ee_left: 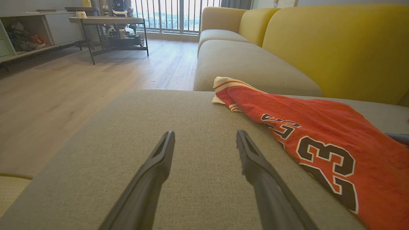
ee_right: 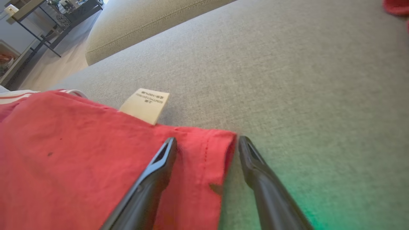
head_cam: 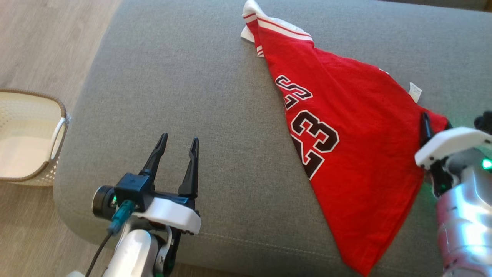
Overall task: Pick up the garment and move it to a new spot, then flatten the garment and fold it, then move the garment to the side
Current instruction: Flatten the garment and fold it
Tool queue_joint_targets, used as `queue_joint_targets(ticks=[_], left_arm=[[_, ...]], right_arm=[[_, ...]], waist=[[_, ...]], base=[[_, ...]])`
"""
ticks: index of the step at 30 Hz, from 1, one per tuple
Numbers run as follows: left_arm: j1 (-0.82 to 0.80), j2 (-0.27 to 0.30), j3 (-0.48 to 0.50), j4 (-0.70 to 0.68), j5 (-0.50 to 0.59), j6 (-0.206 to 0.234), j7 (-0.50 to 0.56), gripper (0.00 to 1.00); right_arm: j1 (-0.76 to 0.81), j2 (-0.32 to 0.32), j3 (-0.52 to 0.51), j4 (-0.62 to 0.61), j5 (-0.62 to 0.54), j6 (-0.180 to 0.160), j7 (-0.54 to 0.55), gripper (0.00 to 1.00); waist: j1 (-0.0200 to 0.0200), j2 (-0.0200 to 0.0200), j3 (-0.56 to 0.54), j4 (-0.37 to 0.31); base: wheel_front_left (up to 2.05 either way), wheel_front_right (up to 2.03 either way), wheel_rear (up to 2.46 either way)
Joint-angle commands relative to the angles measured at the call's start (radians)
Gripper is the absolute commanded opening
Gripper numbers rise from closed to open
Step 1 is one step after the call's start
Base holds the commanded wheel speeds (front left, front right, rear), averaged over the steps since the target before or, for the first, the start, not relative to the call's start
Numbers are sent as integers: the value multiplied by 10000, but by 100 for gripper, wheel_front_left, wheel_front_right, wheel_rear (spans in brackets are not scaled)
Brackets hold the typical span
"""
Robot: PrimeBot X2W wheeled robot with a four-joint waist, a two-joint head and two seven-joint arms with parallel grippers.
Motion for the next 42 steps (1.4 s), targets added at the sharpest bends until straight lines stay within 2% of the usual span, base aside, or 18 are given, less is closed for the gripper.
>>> queue_joint_targets(ticks=[1,7,11,14,16,19,20,21,22,26,30,36,38,42], left_arm=[[-471,4,341,-274,114,-49,-53,100],[-464,-41,363,-101,117,-49,-53,100],[-344,-57,479,-22,42,-88,-53,100],[-246,-65,541,43,18,-146,-53,100],[-164,-71,589,66,-5,-166,-53,100],[-15,-78,667,66,-37,-191,-53,100],[34,-80,693,57,-51,-196,-53,100],[34,-80,693,57,-51,-196,-53,100],[137,-86,741,48,-87,-200,-53,100],[387,-94,804,53,-156,-203,-53,100],[664,-101,843,62,-235,-221,-53,100],[833,-110,750,64,-343,-214,-53,100],[824,-112,620,20,-448,-183,-53,100],[733,-113,343,-41,-604,-72,-53,100]], right_arm=[[-513,3,452,-84,-114,-4,-163,0],[-818,105,1899,-9,426,-4,-1084,0],[-762,203,3774,-397,1326,-4,-1522,0],[-491,224,5731,-1057,2707,-4,-1582,0],[-158,226,7200,-1870,3772,-4,-1462,0],[339,228,8811,-3369,4936,-4,-1095,0],[495,228,9256,-3903,5326,-4,-904,0],[495,228,9256,-3903,5326,-4,-904,0],[756,229,10032,-4993,6033,-4,-484,0],[1010,229,11200,-7022,7165,-4,381,0],[755,230,11962,-8435,8007,-4,1079,0],[-518,230,12146,-8916,8499,-4,1286,0],[-1205,230,11791,-8693,8462,-4,1111,0],[-2502,213,10216,-7505,8513,-4,640,0]], waist=[[-1,0,45,25],[-1,0,-179,-21],[-1,0,-600,-137],[-1,0,-988,-210],[-1,0,-1262,-277],[-1,0,-1656,-345],[-1,0,-1775,-346],[-1,0,-1775,-346],[-1,0,-1993,-324],[-1,0,-2336,-249],[-1,0,-2557,-204],[-1,0,-2529,-127],[-1,0,-2423,-76],[-1,0,-2169,2]], base=[[0,0,0],[0,0,0],[0,0,0],[0,0,0],[0,0,0],[0,0,0],[0,0,0],[0,0,0],[0,0,0],[0,0,0],[0,0,0],[0,0,0],[0,0,0],[0,0,0]])
